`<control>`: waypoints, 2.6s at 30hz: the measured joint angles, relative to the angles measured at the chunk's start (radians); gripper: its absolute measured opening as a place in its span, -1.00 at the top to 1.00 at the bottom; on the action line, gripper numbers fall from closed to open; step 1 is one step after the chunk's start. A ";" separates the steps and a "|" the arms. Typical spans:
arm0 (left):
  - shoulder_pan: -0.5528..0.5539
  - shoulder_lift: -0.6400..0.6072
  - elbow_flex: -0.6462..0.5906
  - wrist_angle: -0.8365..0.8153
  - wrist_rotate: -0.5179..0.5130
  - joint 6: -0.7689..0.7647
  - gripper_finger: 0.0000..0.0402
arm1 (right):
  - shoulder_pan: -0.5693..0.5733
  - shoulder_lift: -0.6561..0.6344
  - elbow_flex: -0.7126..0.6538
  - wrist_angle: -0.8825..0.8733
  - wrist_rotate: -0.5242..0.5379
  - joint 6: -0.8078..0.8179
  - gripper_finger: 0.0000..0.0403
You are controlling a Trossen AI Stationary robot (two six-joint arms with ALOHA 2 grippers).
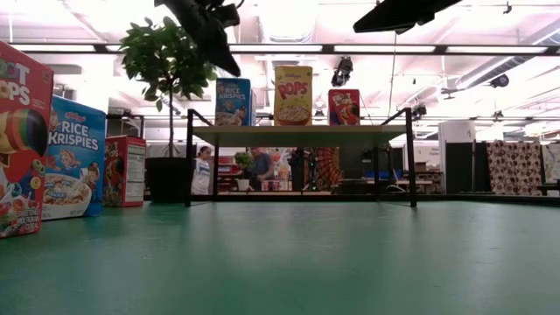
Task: Stack cereal on shelf
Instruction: Put the blue cereal box on the shelf
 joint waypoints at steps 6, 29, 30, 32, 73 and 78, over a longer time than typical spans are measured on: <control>-0.040 0.000 0.071 -0.044 0.000 -0.014 -0.21 | 0.000 0.000 0.000 0.000 0.000 0.000 0.83; -0.425 -0.009 0.129 -0.465 0.000 -0.329 -0.14 | 0.000 0.000 0.000 0.000 0.000 0.009 0.83; -0.440 -0.009 0.129 -0.486 0.000 -0.351 -0.14 | 0.000 0.000 0.000 0.000 0.000 0.010 0.83; -0.468 -0.009 0.128 -0.511 -0.001 -0.412 -0.14 | 0.000 0.000 0.000 0.000 0.000 0.011 0.83; -0.985 -0.177 -0.507 -0.359 -0.265 -1.949 -0.41 | 0.001 0.000 0.000 0.006 0.000 0.007 0.83; -0.985 -0.156 -0.510 -0.379 -0.280 -1.947 -0.41 | 0.001 0.000 0.000 0.007 0.000 0.007 0.83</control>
